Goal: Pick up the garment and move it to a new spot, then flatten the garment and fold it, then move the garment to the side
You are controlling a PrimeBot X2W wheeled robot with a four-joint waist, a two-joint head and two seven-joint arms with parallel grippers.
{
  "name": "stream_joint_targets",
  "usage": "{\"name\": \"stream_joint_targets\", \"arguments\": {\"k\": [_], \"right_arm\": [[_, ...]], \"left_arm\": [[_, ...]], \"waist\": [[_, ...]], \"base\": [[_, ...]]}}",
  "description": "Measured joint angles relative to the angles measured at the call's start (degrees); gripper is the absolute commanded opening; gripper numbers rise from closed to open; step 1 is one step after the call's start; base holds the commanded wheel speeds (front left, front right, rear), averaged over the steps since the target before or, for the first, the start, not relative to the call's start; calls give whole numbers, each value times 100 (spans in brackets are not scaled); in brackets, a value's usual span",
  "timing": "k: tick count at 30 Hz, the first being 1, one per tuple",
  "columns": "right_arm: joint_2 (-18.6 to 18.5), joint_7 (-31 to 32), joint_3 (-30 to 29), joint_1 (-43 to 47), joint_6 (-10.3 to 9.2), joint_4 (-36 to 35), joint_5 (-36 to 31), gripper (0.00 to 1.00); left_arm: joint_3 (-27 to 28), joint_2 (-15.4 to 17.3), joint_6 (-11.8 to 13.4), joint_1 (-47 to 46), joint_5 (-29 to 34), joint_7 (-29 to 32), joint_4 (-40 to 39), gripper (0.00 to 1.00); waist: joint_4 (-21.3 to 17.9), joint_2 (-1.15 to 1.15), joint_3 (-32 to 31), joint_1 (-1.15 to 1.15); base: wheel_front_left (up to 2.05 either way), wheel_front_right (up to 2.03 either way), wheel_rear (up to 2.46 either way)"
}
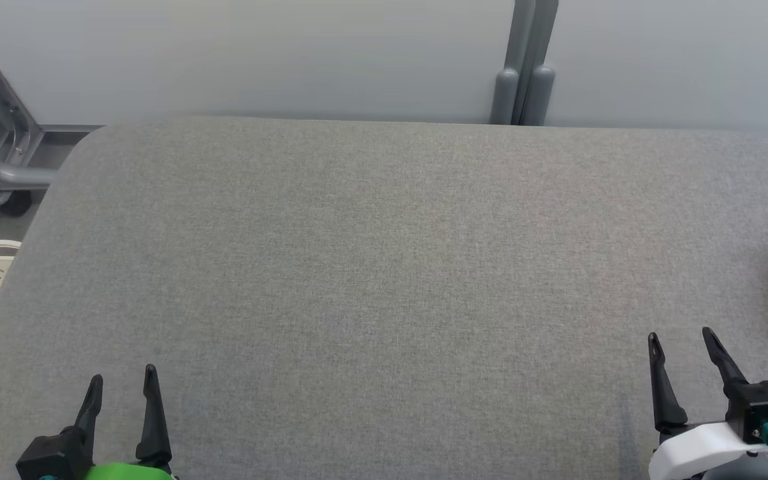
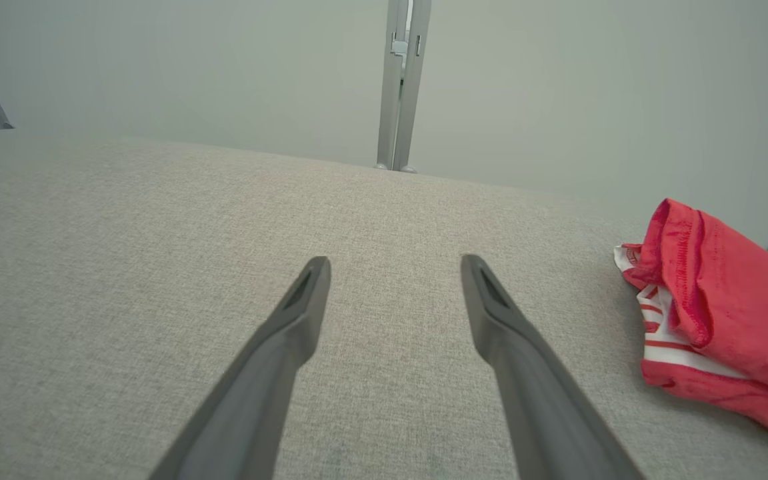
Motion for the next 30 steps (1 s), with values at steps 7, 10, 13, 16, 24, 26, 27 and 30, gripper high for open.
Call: {"name": "stream_joint_targets", "arguments": {"k": [7,10,13,16,24,26,27,30], "right_arm": [[34,-53,37,118,0,59,-32,100],[37,-78,-23,130,0,41,-1,100],[34,-83,-56,150,0,25,1,100],[36,-85,-94,204,0,14,0,100],[37,-94,-110,219,0,-8,24,100],[36,-94,-114,220,0,-5,24,100],[37,-99,-112,220,0,-5,30,100],[37,-100,-120,220,0,-5,55,100]], "left_arm": [[163,-146,-266,68,218,-1,24,100],[229,-175,-344,81,287,-1,62,100],[270,-208,-396,80,325,-1,85,100],[323,-272,-463,76,403,-1,99,100],[438,-389,-612,76,531,-1,158,100],[449,-408,-624,75,559,-1,183,100],[459,-417,-670,74,575,-1,205,100],[467,-435,-716,66,616,-1,250,100]], "waist": [[103,0,-270,0],[59,0,-323,0],[7,0,-332,0],[-72,0,-342,0],[-294,0,-358,0],[-328,0,-359,0],[-351,0,-356,0],[-371,0,-350,0]], "base": [[0,0,0],[0,0,0],[0,0,0],[0,0,0],[0,0,0],[0,0,0],[0,0,0],[0,0,0]]}}
